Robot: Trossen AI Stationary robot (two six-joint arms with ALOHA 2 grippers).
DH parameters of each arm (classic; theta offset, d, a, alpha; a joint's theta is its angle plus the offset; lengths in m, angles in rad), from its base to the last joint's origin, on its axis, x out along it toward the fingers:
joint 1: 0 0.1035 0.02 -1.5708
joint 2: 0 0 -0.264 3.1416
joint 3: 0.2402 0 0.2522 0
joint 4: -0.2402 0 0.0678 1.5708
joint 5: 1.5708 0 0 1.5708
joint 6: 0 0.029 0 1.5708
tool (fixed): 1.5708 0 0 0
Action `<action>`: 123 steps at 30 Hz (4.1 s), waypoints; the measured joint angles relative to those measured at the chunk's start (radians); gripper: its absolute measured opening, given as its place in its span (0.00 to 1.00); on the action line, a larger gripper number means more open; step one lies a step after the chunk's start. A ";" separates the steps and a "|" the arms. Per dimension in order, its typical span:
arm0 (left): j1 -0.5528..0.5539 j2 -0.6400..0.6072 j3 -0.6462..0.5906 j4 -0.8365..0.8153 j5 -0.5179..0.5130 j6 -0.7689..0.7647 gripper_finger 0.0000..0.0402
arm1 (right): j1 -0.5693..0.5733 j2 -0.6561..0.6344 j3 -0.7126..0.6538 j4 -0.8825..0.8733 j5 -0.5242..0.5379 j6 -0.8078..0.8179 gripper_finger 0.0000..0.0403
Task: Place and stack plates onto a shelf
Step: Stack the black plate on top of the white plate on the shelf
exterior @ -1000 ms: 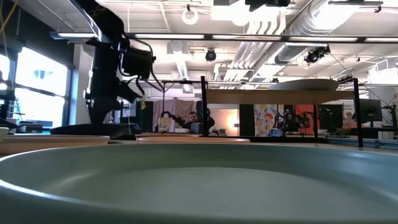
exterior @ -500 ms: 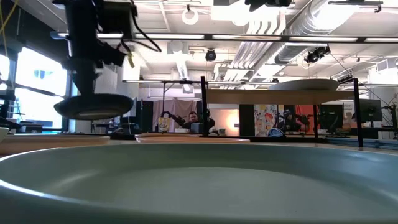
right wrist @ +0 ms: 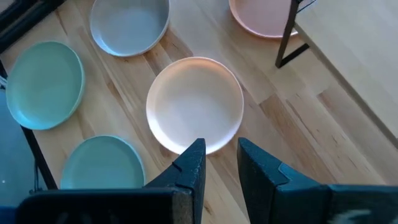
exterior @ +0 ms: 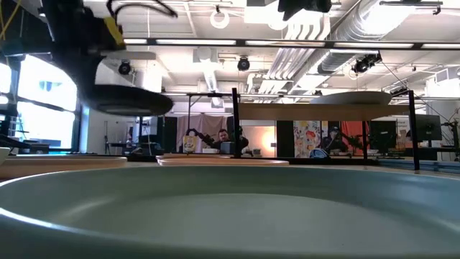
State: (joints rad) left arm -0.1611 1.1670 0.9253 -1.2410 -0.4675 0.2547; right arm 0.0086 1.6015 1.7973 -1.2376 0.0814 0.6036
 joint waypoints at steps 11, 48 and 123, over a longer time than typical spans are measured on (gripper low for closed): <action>-0.150 0.029 0.182 0.003 -0.176 0.187 0.01 | 0.000 0.088 0.000 0.054 -0.064 -0.023 0.18; -0.214 0.182 0.216 0.016 -0.308 0.596 0.01 | -0.071 0.124 0.000 0.209 0.127 0.028 0.18; -0.233 0.181 0.218 0.150 -0.408 -0.064 0.37 | -0.160 0.115 0.001 0.283 0.132 0.154 0.00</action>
State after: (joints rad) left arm -0.3943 1.3479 1.1435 -1.0909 -0.8751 0.1906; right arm -0.1519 1.7162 1.7979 -0.9542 0.2130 0.7576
